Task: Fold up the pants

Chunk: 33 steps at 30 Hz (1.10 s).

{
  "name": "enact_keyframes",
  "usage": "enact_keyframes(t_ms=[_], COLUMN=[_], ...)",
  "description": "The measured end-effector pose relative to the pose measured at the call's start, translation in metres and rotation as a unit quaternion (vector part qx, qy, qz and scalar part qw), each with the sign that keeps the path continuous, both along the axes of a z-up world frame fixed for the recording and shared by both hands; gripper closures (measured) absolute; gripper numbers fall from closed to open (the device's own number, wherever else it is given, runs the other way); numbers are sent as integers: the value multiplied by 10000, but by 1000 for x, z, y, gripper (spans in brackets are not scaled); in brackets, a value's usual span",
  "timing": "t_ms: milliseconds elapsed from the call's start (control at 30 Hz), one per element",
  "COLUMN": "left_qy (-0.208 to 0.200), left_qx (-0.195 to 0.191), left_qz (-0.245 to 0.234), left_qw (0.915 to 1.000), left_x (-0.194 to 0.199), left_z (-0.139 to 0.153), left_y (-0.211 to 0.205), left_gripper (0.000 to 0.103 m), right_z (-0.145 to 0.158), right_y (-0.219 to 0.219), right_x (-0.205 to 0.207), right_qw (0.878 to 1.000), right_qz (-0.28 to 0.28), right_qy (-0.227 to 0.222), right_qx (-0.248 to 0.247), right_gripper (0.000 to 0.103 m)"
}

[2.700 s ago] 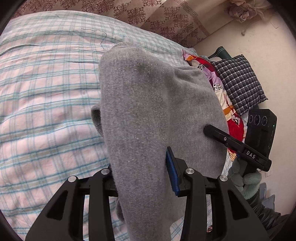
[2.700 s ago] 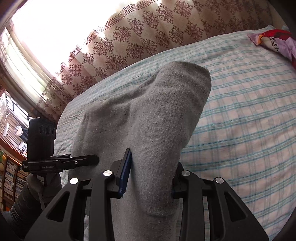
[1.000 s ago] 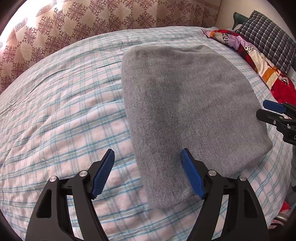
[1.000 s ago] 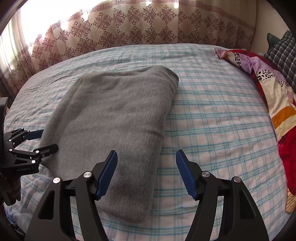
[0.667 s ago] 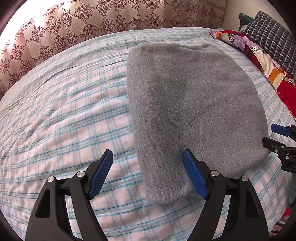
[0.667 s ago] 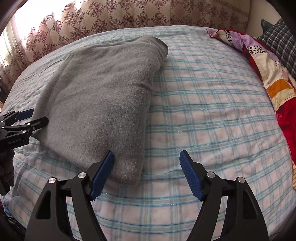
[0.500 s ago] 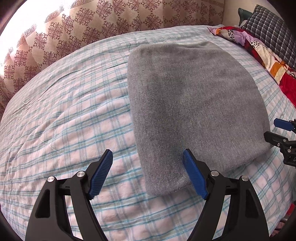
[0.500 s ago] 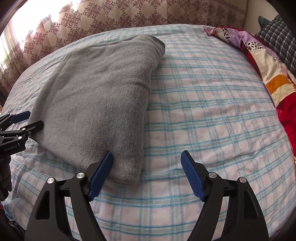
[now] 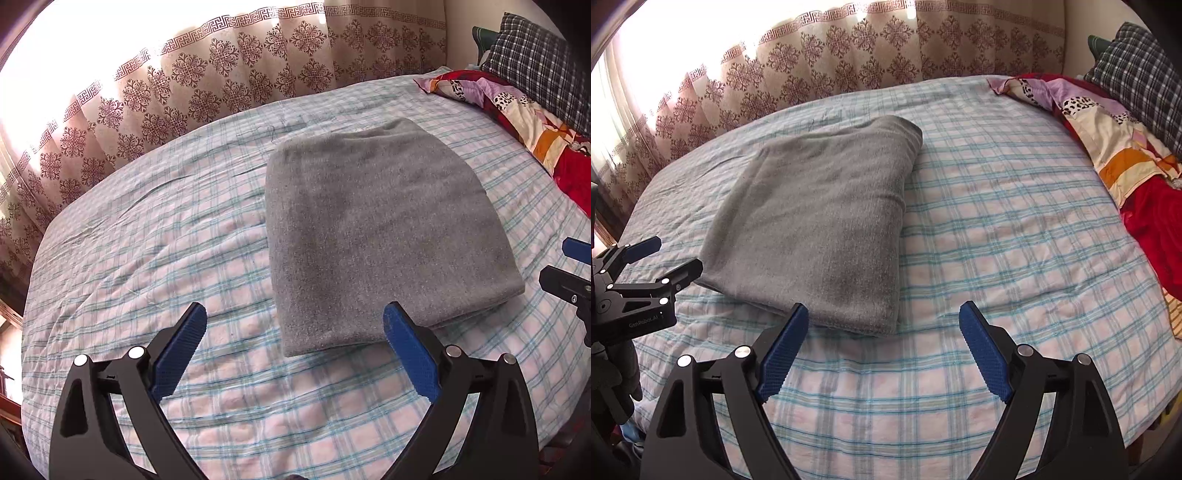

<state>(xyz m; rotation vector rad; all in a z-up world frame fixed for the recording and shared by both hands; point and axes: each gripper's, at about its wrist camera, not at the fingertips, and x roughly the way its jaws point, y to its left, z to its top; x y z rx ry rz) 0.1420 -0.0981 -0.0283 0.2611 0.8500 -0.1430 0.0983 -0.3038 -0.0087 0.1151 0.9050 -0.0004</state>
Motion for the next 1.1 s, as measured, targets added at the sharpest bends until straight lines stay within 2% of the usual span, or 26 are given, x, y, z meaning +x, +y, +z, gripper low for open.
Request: enact_keyframes(t_ms=[200,433,667,867,1100], left_qy=[-239,-549,-535,-450,-500], left_qx=[-220,-143,101,101,111], left_qz=[-113,-158,-133,-146,-156], left_qw=[9994,9983,9984,9988,9986], left_x=[-18,-29,-28,-25,-26], left_z=[22,39,33,29,29], left_y=[-11,-24,-31,-31,-32], left_gripper=[4,3,3,3,3], right_z=[15,17,11,12,22], right_y=[6,9,22,24,25], right_x=[-8,-11,-13,-14,-19], right_qw=[9985,9971,9960,9951,9921], right_qz=[-30,-112,52,72,1], right_qy=[-508,-656,-643,-702,-969], right_qx=[-202,-380,-615,-696,-799], right_gripper=[7,6,6,6,6])
